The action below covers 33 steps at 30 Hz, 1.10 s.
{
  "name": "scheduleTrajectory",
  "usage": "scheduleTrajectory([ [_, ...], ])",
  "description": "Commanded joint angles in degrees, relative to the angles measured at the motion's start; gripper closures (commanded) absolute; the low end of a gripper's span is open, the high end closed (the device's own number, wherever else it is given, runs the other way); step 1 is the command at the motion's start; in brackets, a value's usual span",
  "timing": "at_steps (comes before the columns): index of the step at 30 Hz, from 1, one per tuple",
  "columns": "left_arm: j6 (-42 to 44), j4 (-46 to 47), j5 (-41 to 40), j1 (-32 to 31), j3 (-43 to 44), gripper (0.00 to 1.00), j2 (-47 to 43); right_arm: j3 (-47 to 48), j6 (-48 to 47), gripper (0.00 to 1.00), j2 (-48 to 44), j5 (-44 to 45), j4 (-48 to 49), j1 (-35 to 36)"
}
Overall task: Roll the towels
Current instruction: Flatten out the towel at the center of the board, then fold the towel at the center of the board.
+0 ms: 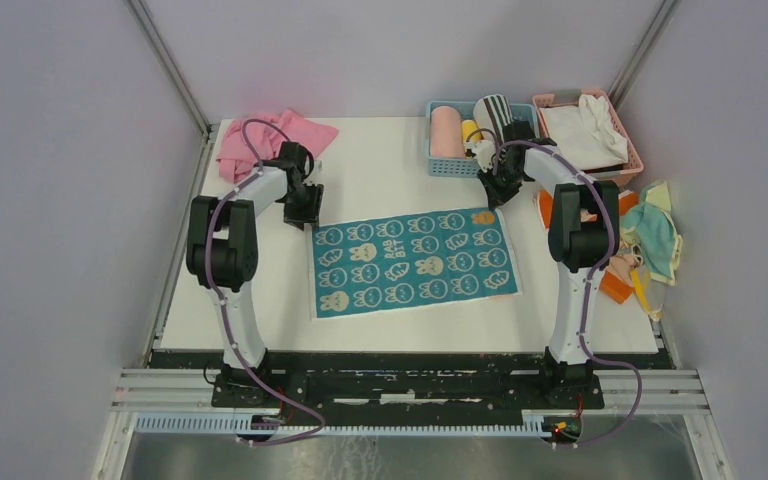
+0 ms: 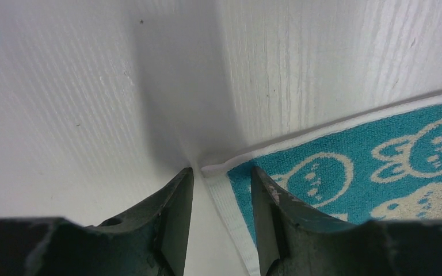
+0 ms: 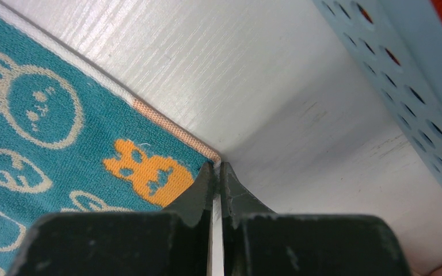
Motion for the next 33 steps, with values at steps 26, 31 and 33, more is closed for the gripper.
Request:
scheduleTrajectory([
  [26, 5.9, -2.4, -3.2, -0.8, 13.9, 0.97, -0.7, -6.1, 3.3, 0.99, -14.7, 1.9, 12.8, -0.1],
  [31, 6.6, 1.2, -4.9, -0.8, 9.6, 0.97, -4.8, -10.0, 1.6, 0.99, -18.8, 2.9, 15.0, -0.1],
  [33, 6.5, 2.1, -5.5, -0.9, 7.2, 0.97, -7.1, -12.6, 0.4, 0.99, -20.9, 3.3, 15.3, -0.1],
])
